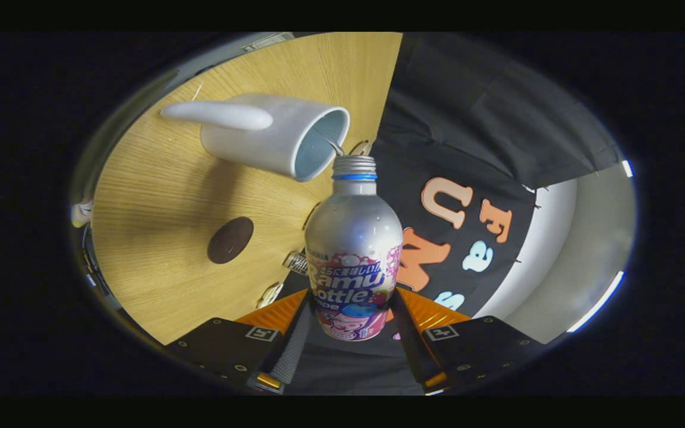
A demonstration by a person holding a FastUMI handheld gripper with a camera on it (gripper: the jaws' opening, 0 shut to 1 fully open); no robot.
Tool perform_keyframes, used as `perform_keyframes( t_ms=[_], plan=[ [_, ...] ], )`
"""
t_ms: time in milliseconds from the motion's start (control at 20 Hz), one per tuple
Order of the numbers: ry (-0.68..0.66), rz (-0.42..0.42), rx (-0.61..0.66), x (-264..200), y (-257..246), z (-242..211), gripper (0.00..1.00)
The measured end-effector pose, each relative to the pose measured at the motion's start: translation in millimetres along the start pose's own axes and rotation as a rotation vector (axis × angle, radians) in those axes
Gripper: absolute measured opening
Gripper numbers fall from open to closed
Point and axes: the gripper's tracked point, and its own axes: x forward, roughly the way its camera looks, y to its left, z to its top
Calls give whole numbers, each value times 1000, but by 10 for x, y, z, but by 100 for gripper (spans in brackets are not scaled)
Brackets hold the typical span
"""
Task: Take the bottle from table, then pour the juice into the cup, finally place the bottle on the coaster
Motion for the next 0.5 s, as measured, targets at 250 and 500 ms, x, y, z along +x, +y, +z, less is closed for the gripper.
perform_keyframes(
  t_ms=[250,500],
  plan=[
    [0,8,-14,-28,-22,-20,74],
    [-11,14,-28,-27,-75,38,74]
  ],
)
